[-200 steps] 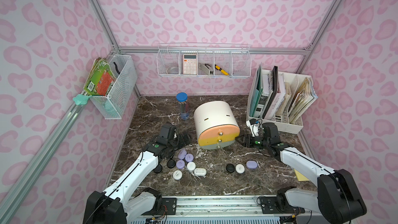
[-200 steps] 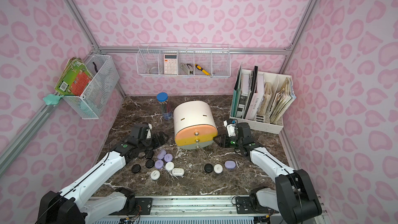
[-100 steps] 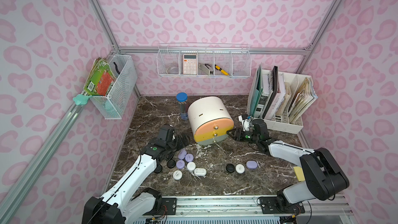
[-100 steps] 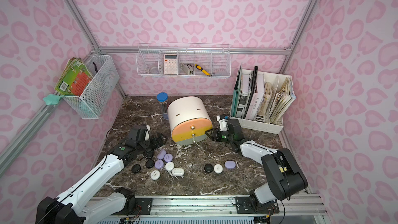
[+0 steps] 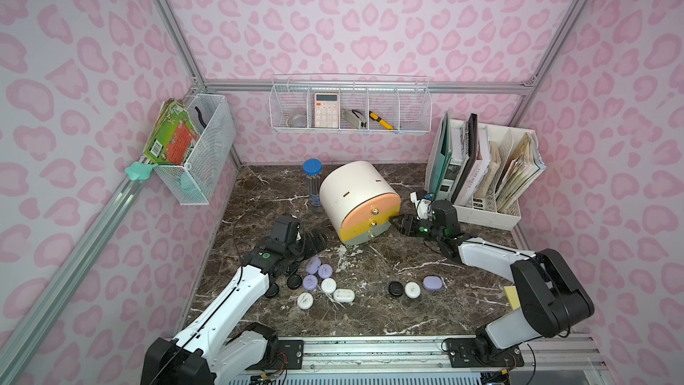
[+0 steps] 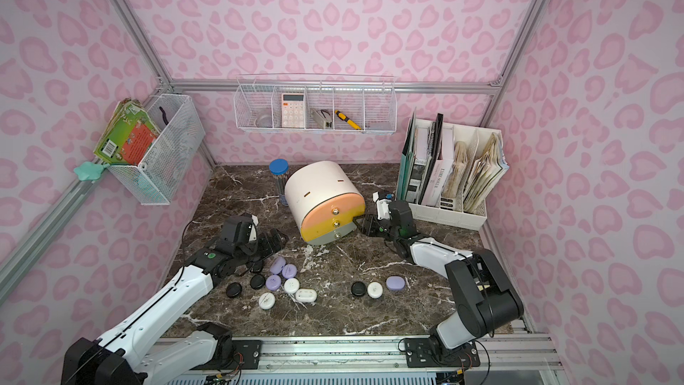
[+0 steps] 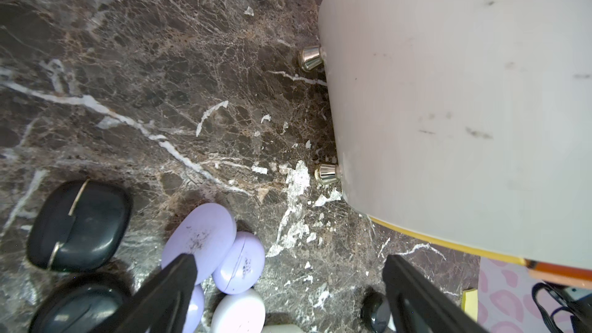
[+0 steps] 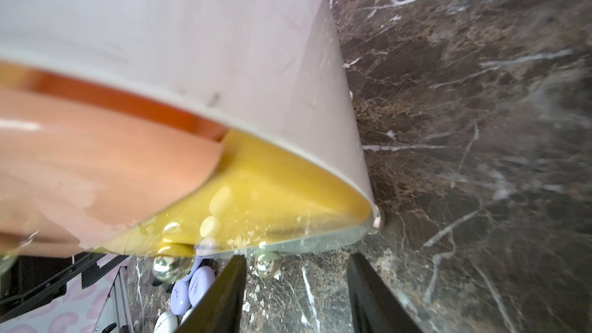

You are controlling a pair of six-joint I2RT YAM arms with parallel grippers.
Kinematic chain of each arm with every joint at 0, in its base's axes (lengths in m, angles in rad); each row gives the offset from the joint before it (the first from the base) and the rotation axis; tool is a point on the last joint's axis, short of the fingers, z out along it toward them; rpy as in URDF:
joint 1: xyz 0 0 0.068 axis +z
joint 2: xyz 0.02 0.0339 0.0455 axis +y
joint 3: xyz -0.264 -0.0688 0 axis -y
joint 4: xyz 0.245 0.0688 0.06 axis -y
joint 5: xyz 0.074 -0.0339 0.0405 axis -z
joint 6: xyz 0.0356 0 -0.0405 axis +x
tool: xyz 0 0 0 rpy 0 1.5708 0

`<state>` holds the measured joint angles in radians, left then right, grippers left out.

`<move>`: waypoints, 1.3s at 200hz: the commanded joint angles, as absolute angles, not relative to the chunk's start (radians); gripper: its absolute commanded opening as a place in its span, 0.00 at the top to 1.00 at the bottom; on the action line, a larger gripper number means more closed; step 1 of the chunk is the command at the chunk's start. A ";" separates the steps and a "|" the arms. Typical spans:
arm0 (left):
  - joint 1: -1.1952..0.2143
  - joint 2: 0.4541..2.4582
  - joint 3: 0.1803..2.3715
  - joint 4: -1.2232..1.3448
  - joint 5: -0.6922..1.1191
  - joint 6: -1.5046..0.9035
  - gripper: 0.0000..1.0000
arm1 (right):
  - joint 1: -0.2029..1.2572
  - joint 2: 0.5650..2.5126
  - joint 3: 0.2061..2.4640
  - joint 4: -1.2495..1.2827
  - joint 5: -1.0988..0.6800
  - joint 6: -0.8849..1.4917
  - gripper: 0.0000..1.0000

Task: Put the bluetooth earphones in the drawer according to color
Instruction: Adjust the storage box at the center of the board, then open the drawer in the storage box.

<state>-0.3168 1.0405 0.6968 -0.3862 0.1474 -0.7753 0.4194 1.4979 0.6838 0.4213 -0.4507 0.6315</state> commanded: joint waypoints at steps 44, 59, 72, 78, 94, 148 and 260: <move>-0.324 0.974 0.668 -0.346 0.274 -0.854 0.06 | 0.544 1.331 0.727 0.186 -0.434 0.458 0.45; -0.338 0.976 0.645 -0.320 0.297 -0.880 0.06 | 0.581 1.317 0.771 0.148 -0.397 0.454 0.45; -0.356 0.988 0.626 -0.291 0.309 -0.896 0.06 | 0.598 1.315 0.809 0.128 -0.372 0.457 0.47; -0.364 0.998 0.623 -0.282 0.310 -0.903 0.06 | 0.606 1.320 0.826 0.121 -0.365 0.457 0.47; -0.379 1.022 0.612 -0.247 0.317 -0.922 0.06 | 0.621 1.345 0.879 0.097 -0.341 0.456 0.50; -0.396 1.110 0.611 -0.150 0.331 -0.945 0.06 | 0.647 1.430 0.998 0.064 -0.298 0.448 0.59; -0.378 1.272 0.709 -0.128 0.252 -0.870 0.06 | 0.652 1.496 1.091 0.010 -0.241 0.480 0.67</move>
<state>-0.3843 1.2438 0.6781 -0.1490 0.2707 -0.9058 0.6506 1.4918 1.0714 0.0071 -0.2611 0.4706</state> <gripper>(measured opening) 0.940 0.333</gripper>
